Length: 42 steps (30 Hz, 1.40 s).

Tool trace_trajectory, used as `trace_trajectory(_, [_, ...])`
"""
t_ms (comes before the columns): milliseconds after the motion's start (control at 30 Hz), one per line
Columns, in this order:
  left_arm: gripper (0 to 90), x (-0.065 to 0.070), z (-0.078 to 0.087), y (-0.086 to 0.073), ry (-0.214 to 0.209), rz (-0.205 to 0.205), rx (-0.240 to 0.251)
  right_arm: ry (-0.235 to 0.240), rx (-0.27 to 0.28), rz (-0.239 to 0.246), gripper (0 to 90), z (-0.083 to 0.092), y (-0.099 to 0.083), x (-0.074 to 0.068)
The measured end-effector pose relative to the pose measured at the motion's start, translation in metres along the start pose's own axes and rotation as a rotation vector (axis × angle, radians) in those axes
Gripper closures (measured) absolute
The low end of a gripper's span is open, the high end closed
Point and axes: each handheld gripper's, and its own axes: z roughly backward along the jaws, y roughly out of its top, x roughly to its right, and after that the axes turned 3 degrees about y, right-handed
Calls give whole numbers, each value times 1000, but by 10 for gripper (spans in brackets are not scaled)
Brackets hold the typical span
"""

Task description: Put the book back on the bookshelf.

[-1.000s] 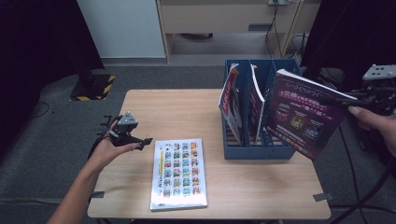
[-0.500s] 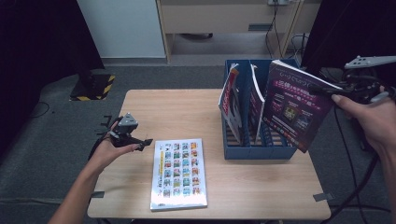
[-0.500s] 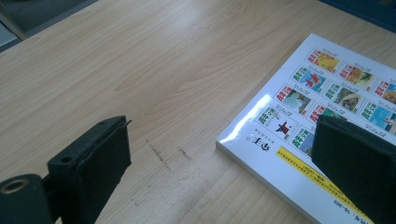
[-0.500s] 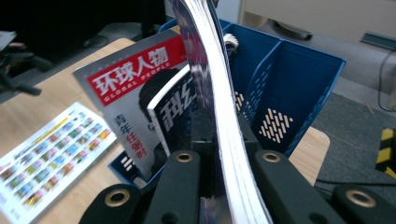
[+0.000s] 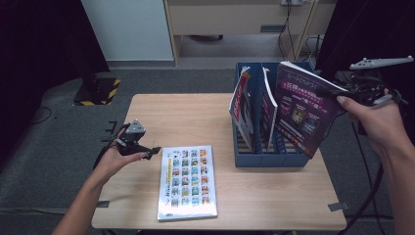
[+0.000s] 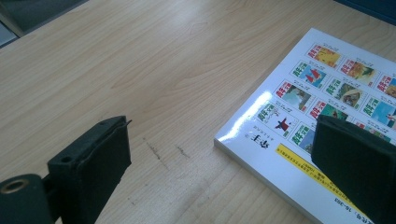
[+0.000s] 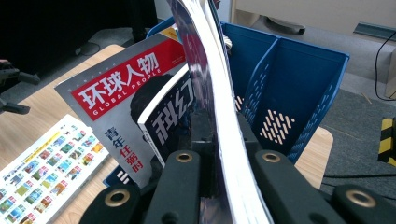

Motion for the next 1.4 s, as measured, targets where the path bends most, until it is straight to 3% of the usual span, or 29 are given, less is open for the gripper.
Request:
trace_trajectory(467, [43, 1, -2, 1, -1, -4, -4, -15, 2, -21, 844, -11, 3, 0])
trace_trajectory(1067, [43, 2, 0, 0, 2, -8, 3, -99, -18, -65, 844, -43, 10, -2])
trace_trajectory(1400, [43, 1, 0, -1, 1, -11, 1, -85, 4, -59, 844, -45, 21, -10])
